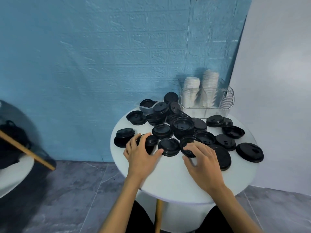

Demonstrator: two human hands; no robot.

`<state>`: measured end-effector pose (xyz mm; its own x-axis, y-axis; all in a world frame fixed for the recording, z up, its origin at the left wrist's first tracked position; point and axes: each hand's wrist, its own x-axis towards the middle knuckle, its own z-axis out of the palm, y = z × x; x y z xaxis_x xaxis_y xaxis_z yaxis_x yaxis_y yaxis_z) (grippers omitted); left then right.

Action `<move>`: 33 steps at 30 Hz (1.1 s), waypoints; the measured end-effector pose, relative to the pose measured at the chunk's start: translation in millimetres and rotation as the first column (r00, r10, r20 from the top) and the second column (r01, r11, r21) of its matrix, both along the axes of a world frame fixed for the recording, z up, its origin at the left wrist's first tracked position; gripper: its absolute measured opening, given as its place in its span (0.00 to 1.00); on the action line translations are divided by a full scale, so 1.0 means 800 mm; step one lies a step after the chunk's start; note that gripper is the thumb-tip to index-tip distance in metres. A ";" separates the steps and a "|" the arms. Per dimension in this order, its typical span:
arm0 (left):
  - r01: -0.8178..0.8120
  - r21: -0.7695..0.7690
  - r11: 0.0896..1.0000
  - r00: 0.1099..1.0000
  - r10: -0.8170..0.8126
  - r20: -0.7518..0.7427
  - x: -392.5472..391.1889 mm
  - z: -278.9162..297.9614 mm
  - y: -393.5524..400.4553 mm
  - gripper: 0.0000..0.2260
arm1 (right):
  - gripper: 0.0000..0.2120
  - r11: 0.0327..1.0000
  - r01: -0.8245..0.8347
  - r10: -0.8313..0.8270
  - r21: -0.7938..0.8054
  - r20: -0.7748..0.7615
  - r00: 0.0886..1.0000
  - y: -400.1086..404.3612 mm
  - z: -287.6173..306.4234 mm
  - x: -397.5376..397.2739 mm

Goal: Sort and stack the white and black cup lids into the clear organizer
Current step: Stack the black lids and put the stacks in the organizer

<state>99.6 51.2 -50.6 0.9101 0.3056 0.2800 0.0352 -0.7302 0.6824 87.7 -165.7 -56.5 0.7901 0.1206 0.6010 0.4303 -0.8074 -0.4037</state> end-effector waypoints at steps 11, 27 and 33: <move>-0.059 -0.215 0.975 0.996 0.073 0.056 0.008 0.001 0.007 0.32 | 0.13 1.000 0.000 0.001 0.014 -0.061 0.998 0.001 0.001 0.000; -0.279 -0.203 0.939 0.922 0.321 0.218 0.032 0.009 0.045 0.18 | 0.12 0.998 -0.027 0.030 0.062 -0.046 0.998 0.002 0.002 -0.002; -0.330 -0.051 0.942 0.935 0.320 -0.152 0.081 0.007 0.097 0.33 | 0.12 0.998 -0.023 0.027 0.059 -0.059 0.998 0.003 0.002 -0.001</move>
